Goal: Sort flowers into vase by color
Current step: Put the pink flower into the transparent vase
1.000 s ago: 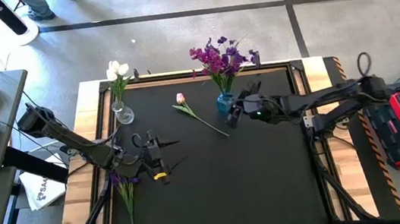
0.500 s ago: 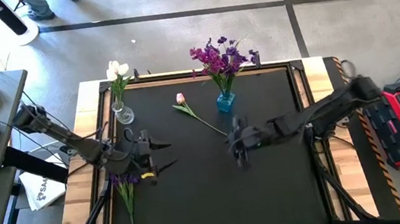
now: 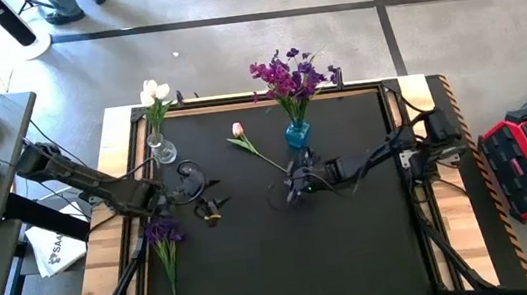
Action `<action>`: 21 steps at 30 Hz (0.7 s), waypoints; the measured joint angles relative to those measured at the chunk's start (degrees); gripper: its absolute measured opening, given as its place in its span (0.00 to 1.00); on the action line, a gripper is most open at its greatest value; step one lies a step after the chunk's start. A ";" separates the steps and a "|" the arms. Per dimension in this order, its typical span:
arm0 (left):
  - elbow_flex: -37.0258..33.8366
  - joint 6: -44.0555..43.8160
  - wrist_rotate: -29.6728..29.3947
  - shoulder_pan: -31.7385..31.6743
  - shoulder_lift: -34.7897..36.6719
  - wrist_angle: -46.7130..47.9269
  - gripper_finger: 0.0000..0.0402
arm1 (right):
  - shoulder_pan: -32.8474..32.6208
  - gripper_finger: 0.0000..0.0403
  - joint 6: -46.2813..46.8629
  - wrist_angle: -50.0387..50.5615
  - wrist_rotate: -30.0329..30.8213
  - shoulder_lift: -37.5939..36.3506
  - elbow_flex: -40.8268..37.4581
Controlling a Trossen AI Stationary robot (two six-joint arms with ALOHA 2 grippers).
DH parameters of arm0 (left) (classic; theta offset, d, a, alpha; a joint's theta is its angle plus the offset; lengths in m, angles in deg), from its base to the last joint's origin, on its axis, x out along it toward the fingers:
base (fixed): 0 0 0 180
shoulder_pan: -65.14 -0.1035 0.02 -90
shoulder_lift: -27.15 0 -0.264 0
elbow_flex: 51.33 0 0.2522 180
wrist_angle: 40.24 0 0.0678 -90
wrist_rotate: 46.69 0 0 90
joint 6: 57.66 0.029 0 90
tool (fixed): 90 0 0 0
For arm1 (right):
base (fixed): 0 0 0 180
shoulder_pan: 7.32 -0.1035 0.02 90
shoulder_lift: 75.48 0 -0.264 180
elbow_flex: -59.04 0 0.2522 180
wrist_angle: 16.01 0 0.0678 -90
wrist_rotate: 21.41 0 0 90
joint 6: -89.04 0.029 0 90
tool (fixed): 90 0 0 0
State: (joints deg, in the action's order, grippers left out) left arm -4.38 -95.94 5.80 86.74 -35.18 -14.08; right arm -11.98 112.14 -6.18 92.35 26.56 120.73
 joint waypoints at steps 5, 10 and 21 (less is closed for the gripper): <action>0.00 2.04 -0.81 -1.99 -2.04 -2.11 0.71 | 2.01 0.31 1.07 3.06 -0.30 -0.02 0.02; 0.00 -8.21 -1.21 -4.52 -0.81 5.75 0.71 | 3.39 0.19 1.96 5.20 -4.03 0.32 0.02; 0.00 -13.11 0.08 -3.15 -0.18 12.32 0.71 | 0.51 0.01 1.48 -5.36 -8.03 4.18 0.05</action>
State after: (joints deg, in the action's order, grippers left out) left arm -4.38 -109.05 5.87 83.60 -35.36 -1.76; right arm -11.47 113.62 -11.54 84.31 30.74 120.77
